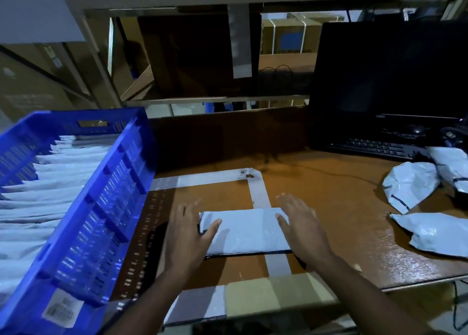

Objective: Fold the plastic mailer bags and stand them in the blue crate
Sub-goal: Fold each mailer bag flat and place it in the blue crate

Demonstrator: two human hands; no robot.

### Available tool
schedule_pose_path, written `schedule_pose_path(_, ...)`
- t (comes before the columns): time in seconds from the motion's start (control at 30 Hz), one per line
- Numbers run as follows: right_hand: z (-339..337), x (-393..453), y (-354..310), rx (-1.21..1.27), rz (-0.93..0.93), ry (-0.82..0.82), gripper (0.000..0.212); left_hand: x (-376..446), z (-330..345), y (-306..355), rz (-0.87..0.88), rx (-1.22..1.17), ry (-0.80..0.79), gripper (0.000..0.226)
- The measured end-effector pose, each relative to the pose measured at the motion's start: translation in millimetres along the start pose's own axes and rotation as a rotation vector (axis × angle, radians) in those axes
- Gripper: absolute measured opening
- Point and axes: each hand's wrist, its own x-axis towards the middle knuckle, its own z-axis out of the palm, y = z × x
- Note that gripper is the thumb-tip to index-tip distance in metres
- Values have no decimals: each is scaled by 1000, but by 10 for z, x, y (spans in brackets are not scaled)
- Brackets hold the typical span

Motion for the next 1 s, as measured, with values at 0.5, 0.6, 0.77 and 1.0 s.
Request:
schedule_pose_path(0.5,424,-261,-268,-171,-214,-186,70,-146,474,90,361,293,-394,71)
schedule_pose_path(0.6,431,-283,-256,-171,-208,-192,70,-193,469,86,349,300,-426,71)
schedule_pose_path(0.77,439,-277,-276,-161,-185,-190,66,-150,442,103,340,308,-436,71)
schedule_pose_path(1.0,266,-281,-234,15,-89,-119,67,-240,360,21,251,180,-366,69)
